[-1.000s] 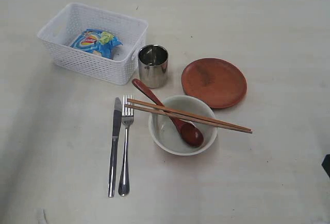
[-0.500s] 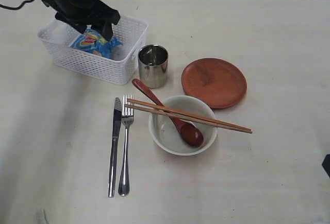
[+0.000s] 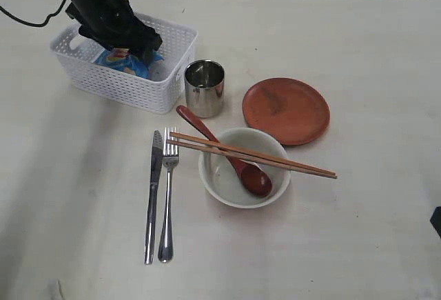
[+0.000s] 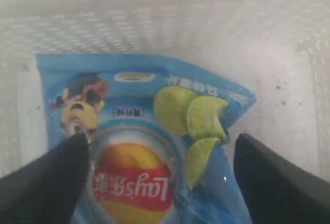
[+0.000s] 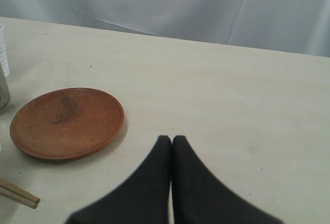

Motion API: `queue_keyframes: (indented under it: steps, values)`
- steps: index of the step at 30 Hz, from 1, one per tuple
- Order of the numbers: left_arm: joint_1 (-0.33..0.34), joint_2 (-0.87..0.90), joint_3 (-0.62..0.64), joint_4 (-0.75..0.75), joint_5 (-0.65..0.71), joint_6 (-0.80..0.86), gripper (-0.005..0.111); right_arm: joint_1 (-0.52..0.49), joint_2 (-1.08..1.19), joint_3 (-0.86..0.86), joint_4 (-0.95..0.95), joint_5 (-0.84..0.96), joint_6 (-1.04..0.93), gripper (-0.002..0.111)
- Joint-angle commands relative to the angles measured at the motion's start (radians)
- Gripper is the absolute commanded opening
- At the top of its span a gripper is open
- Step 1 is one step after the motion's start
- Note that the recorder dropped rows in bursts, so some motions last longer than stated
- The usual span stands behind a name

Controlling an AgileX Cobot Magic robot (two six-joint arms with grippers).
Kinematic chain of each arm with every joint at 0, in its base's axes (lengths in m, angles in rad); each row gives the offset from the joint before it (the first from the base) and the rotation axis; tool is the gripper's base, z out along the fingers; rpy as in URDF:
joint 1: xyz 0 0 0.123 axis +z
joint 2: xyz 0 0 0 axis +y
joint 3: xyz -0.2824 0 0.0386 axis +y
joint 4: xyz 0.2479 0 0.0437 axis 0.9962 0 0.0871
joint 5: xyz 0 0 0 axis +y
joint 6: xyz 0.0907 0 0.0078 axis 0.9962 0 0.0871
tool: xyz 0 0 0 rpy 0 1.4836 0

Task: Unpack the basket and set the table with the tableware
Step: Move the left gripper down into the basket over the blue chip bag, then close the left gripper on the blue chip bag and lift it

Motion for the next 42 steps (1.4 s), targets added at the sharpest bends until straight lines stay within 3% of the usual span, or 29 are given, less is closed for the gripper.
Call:
queue_keyframes:
  steps: [1, 8, 16, 33, 42]
  values:
    - [-0.003, 0.013, -0.006, 0.006, 0.002, -0.002, 0.058, -0.006, -0.004, 0.002, -0.013, -0.004, -0.001, 0.0]
    - [-0.003, 0.013, -0.006, 0.001, 0.022, -0.002, 0.0, -0.006, -0.004, 0.002, -0.013, -0.004, -0.001, 0.0]
    - [-0.003, 0.0, -0.006, 0.001, 0.063, 0.0, 0.0, -0.006, -0.004, 0.002, -0.013, -0.004, -0.001, 0.0]
    - [-0.02, -0.245, -0.006, -0.027, -0.005, -0.001, 0.0, -0.006, -0.004, 0.002, -0.013, -0.004, -0.001, 0.0]
    - [-0.224, -0.294, -0.006, -0.025, -0.091, 0.005, 0.0, -0.006, -0.004, 0.002, -0.013, -0.004, -0.001, 0.0]
